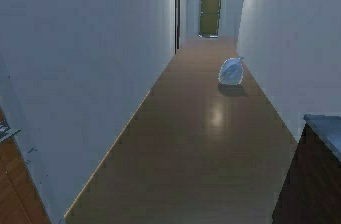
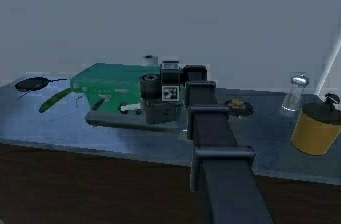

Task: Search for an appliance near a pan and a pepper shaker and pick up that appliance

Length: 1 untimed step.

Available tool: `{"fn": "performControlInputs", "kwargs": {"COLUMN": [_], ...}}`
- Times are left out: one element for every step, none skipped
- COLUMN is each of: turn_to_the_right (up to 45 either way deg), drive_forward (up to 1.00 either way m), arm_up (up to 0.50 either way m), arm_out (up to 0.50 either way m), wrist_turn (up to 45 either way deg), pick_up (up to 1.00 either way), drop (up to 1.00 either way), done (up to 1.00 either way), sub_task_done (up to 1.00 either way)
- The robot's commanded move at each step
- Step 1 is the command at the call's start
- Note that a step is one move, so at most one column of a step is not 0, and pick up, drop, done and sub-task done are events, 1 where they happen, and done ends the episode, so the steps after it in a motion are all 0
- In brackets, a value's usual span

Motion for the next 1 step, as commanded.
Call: {"fn": "performControlInputs", "kwargs": {"turn_to_the_right": [0.0], "drive_forward": [0.0], "arm_up": [0.0], "arm_out": [0.0], "wrist_turn": [0.0], "pick_up": [0.0], "drop": [0.0], "done": [1.0], "sub_task_done": [0.0]}}
